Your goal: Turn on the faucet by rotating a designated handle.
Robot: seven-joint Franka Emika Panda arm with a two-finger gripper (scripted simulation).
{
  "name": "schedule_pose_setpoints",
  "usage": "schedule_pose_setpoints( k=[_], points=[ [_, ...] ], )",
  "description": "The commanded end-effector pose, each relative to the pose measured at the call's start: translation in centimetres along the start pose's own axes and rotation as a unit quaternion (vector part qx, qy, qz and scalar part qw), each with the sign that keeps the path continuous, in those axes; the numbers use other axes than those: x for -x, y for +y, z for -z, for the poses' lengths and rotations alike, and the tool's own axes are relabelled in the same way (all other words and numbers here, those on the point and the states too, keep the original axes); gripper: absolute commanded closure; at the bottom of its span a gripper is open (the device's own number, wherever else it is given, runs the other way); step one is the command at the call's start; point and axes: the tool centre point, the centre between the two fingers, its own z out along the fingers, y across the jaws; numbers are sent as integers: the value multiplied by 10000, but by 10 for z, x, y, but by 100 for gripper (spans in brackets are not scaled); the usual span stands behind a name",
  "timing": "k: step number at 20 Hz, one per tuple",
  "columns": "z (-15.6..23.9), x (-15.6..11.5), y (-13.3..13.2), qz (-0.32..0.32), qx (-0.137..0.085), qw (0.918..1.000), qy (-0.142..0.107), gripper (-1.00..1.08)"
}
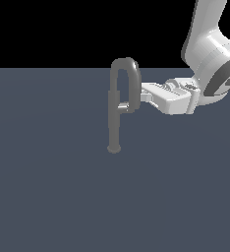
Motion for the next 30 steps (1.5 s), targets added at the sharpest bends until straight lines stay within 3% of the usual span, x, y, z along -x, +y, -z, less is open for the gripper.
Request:
schedule_pose_setpoints(
  k=[1, 2, 9, 10, 11, 20, 21, 22, 30],
  points=[
    [0, -26, 16, -216, -34, 9997, -54, 108],
    [0, -3, 3, -11, -2, 10000, -6, 108],
    [0, -54, 20, -217, -34, 9997, -54, 108],
    [0, -54, 20, -217, -34, 9997, -54, 108],
    [0, -25, 8, 14, 22, 10000, -23, 108],
    [0, -79, 10, -213, -33, 9998, -53, 108],
    [0, -79, 10, -213, -33, 9998, -53, 108],
    [0, -41, -1, 77, 59, 9999, -59, 108],
    [0, -79, -8, -119, -3, 9999, -56, 108]
  ],
)
